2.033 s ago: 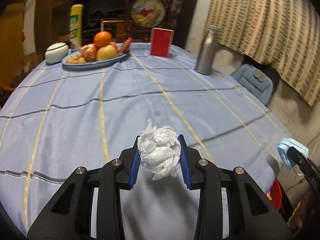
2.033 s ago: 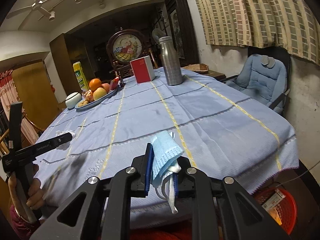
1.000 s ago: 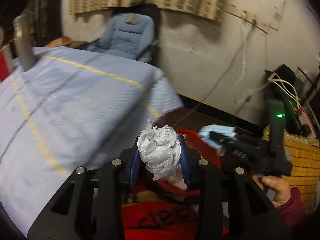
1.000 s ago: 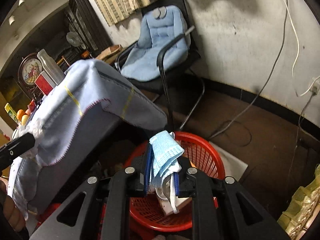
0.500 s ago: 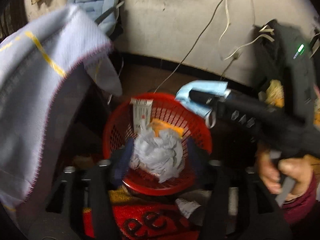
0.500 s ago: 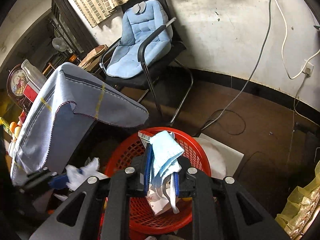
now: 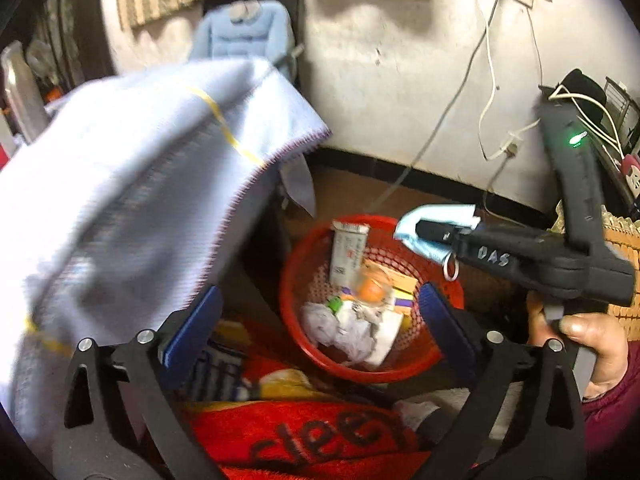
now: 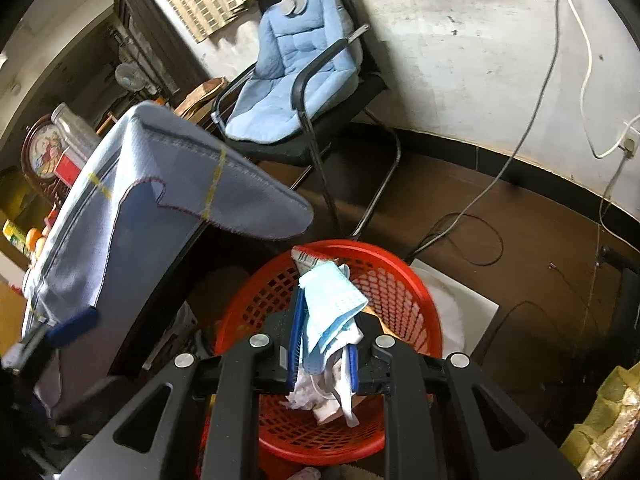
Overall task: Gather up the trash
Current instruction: 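Carry the tissue and mask over the red wastebasket with both tools, then open both tools to drop the tissue and mask into the wastebasket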
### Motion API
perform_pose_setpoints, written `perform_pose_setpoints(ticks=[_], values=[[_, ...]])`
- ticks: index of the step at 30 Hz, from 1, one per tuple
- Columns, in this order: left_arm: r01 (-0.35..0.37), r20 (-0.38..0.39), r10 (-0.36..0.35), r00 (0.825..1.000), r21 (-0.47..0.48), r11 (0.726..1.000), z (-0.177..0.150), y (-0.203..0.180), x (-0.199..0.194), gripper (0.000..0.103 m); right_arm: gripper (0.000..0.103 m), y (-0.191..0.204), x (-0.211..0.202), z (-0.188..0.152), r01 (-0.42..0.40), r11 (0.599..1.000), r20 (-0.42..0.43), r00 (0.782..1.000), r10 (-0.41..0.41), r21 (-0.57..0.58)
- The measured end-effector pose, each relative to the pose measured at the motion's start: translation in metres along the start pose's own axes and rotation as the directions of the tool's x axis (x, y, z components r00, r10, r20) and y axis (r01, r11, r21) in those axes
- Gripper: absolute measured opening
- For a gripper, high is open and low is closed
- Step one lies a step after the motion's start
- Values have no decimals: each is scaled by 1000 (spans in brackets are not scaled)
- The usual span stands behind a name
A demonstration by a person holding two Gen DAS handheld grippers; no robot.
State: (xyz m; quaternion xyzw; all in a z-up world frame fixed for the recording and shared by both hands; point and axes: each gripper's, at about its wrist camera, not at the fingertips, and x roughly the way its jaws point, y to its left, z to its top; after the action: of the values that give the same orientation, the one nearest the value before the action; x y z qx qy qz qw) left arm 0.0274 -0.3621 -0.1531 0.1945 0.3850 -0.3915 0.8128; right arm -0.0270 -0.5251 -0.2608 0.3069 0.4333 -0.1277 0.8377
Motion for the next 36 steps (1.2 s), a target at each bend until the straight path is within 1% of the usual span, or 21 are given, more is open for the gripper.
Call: perform_pose_setpoints(ticks=[2,4,7,11,16,18,19,20,25,31,33,36], values=[[-16,15,16,1000,6,1000,-2,-2,-7,96,22,4,2,-2,-12,1000,-14,1000,11,-19],[-16,5,16,1000,4,1000,-4,-1,-7,96,23,8,5,-5,-21,999,-30,999,20,-36],[-11,-30,10,999,-18,1000,-7,5,-2,96,24,10,11,-7,-27,999,-56,998,25,-46],[3,-78,-6,997,-43,999,-10,12,3,96,24,8,18,-10,-16,999,-82,997,13,-44],[12,-116,-15,993,-33,999,-13,10,11,96,25,7,23,-12,-11,999,-101,995,6,-40],[16,-133,-19,991,-25,1000,-14,9,16,96,30,6,25,-13,-9,999,-111,994,5,-36],[18,-143,-21,990,-22,1000,-14,8,18,96,35,5,26,-13,-11,999,-113,994,7,-31],[20,-152,-23,988,-21,1000,-15,8,19,96,37,5,27,-13,-12,1000,-113,994,9,-27],[28,-176,-32,984,-27,999,-15,9,24,96,37,2,28,-14,-9,1000,-114,993,7,-17],[25,-175,-27,984,-17,1000,-17,8,24,96,37,-1,24,-12,1,1000,-90,996,-1,-8],[21,-171,-22,985,-5,1000,-17,6,24,96,37,-1,21,-12,21,1000,-73,997,-22,-14],[15,-159,-13,987,14,1000,-16,3,23,96,38,3,16,-11,71,997,-42,996,-72,-43]])
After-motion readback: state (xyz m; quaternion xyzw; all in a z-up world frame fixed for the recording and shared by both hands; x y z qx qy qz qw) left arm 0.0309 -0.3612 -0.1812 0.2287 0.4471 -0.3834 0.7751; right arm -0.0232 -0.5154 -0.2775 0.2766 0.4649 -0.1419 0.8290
